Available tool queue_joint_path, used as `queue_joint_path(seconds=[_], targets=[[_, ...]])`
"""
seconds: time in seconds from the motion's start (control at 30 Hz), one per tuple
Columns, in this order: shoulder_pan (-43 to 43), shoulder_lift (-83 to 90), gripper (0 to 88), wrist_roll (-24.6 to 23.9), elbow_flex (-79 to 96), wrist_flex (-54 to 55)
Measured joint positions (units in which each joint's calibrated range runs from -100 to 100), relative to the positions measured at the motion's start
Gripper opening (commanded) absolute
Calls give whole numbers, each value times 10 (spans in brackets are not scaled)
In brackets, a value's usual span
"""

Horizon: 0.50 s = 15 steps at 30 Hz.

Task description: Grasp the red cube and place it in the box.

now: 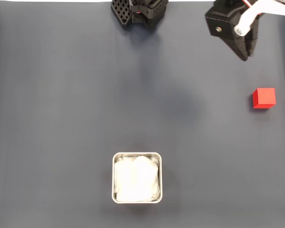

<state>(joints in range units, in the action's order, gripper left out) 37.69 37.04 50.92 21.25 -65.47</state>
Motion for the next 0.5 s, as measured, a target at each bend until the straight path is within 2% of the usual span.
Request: queue_joint_path(seconds=[0.5], targets=[[56,-43,117,6,0,39]])
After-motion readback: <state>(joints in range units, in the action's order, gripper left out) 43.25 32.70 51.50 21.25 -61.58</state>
